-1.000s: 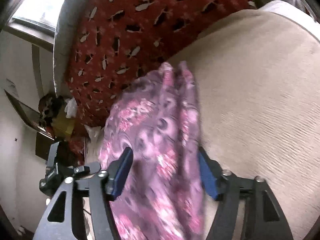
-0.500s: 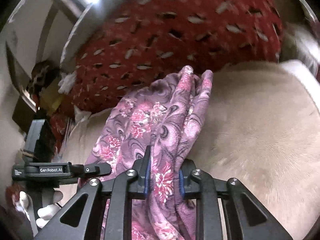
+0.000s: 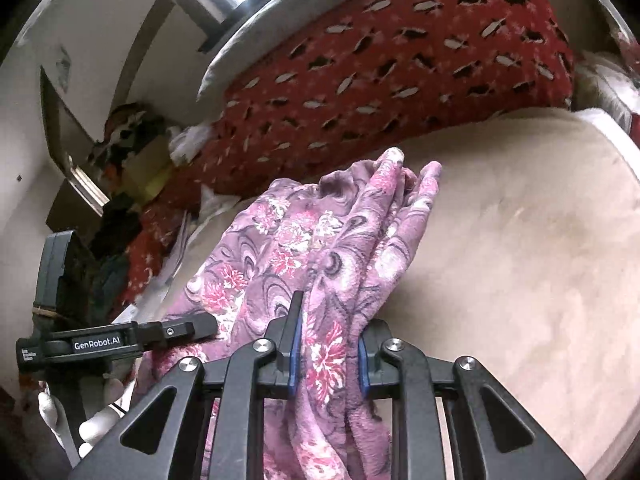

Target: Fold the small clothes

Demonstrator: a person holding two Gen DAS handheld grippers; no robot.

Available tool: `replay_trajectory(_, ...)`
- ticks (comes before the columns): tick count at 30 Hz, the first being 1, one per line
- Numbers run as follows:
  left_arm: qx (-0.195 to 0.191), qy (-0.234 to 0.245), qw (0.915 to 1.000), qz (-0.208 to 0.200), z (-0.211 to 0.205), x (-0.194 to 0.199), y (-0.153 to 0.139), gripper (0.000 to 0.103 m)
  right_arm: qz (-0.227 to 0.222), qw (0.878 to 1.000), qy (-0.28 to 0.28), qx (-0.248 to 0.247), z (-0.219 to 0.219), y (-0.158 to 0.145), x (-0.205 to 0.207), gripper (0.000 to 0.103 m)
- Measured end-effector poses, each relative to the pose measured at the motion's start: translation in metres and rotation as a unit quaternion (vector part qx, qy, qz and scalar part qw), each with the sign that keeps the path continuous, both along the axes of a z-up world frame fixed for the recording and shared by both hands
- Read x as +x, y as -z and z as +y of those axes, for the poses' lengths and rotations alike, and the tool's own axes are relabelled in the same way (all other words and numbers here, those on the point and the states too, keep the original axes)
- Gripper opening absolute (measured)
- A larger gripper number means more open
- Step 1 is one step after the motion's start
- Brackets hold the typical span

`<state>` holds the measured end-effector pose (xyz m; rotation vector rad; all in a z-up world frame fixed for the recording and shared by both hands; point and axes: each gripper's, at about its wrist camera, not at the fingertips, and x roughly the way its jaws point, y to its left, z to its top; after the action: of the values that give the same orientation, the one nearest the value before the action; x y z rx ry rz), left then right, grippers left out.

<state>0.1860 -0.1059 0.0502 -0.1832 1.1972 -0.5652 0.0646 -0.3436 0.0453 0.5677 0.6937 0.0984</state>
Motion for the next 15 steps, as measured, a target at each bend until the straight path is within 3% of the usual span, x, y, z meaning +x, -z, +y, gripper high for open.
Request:
replay_trajectory(9,0.024,-0.009,0.9995,0.015,0.042,-0.015,0.027,0.033,0.011,1.0,-0.001,0.026,0.039,0.026,-0.014,0.022)
replay_trajectory(12,0.078,-0.014,0.9964,0.03,0.049,-0.014,0.054,0.042,0.068,0.997,0.012,0.038,0.04,0.061,-0.014,0.026)
replay_trajectory(13,0.081,-0.014,0.9959,0.038,0.055,-0.013,0.062,0.047,0.11,0.993,0.021,0.041,0.037,0.079,-0.014,0.03)
replay_trajectory(15,0.055,-0.023,0.997,0.049,0.07,-0.011,0.067,0.061,0.104,0.991,0.032,0.076,0.027,0.089,-0.024,0.036)
